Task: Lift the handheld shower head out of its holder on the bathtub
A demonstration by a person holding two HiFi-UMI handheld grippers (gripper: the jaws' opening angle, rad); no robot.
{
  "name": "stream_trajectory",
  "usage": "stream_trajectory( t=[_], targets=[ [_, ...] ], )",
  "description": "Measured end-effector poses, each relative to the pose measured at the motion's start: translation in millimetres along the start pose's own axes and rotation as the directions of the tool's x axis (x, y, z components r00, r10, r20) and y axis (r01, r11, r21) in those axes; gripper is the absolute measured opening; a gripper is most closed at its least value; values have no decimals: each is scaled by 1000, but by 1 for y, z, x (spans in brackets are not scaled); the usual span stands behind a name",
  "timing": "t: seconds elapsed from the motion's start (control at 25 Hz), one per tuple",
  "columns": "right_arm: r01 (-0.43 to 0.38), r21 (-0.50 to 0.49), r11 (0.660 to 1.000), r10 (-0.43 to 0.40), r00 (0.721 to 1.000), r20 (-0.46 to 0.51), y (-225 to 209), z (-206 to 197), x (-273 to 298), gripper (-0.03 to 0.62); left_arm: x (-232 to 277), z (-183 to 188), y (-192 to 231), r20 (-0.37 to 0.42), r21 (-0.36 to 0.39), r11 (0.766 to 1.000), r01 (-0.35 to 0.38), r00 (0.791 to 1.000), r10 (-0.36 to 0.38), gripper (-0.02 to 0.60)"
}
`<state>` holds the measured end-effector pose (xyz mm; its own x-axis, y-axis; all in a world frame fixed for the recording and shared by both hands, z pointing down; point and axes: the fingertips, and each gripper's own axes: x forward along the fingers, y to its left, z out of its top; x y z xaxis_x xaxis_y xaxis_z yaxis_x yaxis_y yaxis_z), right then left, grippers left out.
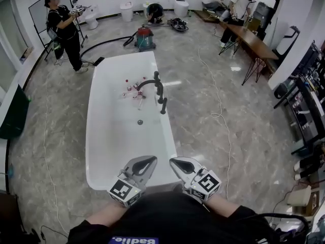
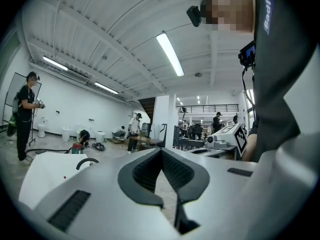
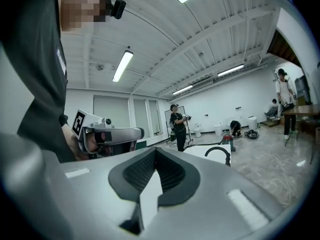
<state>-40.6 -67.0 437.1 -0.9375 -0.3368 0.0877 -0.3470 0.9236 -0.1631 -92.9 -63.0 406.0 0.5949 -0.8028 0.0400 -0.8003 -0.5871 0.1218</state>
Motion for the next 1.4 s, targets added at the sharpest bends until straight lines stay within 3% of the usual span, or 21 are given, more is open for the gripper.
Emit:
stream_trajectory(
  t=[0.72,0.92,1.4],
  targets=[
    [20,51,999,-20,1000,4,-59,-16,-27,2,79,-16,30,-91,67,997,-40,995,46,8],
    [47,70,996,-47,999,1,-69,-19,-34,2,99,-28,44,-133,87,996,-21,991,32,60],
    [129,88,988,-129,992,-12,-87,-29,-40,2,142,-43,97,-195,134,991,-5,980,31,104]
  ],
)
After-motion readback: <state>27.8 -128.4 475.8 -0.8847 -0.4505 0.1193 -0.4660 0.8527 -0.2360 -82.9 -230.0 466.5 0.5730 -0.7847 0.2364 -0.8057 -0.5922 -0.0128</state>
